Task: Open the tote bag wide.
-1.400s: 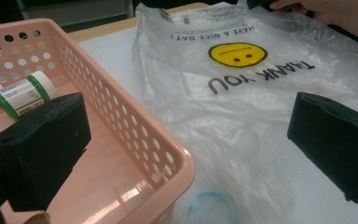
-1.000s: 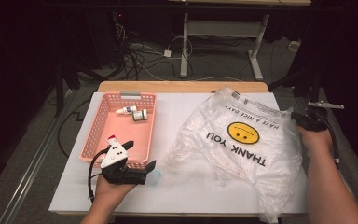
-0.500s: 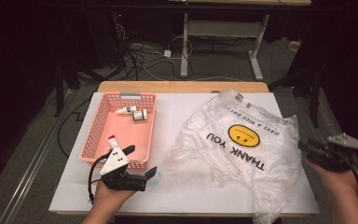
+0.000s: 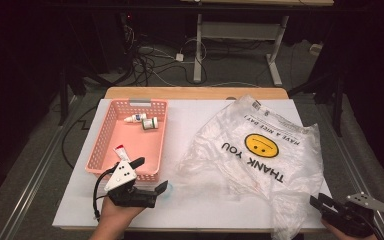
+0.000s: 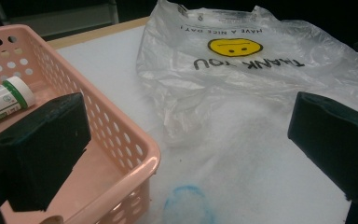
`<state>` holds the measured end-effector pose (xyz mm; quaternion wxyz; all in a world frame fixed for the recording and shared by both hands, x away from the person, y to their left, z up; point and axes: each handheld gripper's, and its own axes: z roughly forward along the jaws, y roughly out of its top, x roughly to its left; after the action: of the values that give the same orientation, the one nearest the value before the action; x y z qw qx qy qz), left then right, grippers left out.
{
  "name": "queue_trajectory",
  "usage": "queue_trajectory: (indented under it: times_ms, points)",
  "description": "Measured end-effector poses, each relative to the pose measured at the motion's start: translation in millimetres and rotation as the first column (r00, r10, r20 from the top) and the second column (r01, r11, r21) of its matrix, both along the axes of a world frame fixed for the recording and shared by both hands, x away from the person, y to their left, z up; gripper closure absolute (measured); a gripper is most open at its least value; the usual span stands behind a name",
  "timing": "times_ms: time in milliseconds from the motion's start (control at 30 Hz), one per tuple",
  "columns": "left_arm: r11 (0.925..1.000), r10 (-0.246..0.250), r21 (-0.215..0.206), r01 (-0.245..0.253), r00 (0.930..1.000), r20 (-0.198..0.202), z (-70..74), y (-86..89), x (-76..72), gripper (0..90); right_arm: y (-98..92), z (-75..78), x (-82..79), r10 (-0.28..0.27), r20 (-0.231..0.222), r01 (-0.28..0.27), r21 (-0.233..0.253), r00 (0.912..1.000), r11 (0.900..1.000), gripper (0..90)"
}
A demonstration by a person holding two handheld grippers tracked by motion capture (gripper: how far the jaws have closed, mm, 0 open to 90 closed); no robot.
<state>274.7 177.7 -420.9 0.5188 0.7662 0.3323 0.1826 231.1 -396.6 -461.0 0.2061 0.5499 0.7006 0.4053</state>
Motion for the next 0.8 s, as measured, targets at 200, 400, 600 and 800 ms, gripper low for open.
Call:
queue_trajectory:
  times_ms: [200, 400, 600, 800]
  points:
    - [0.9999, 0.004, -0.011, -0.004, 1.0, -0.008, -0.8, -0.1, 4.3, 0.0, 14.7, -12.5, 2.2, 0.07, -0.07, -0.075, -0.068, 0.9951, 0.995, 88.5]
    - [0.9999, 0.004, -0.015, -0.004, 0.9999, -0.01, -1.3, 1.8, 4.5, 0.0, 33.3, -7.5, -0.5, 0.127, -0.043, -0.131, -0.102, 0.9909, 0.986, 90.0]
    - [0.9998, 0.013, -0.013, -0.014, 0.9998, -0.013, -2.0, 4.3, 5.3, 0.0, 54.1, -5.2, -2.0, 0.183, -0.034, -0.186, -0.111, 0.9825, 0.976, 89.9]
    - [0.9995, 0.024, -0.022, -0.024, 0.9995, -0.022, -3.2, 6.9, 7.2, 0.0, 82.4, -8.0, -5.3, 0.268, -0.046, -0.272, -0.122, 0.9623, 0.955, 89.8]
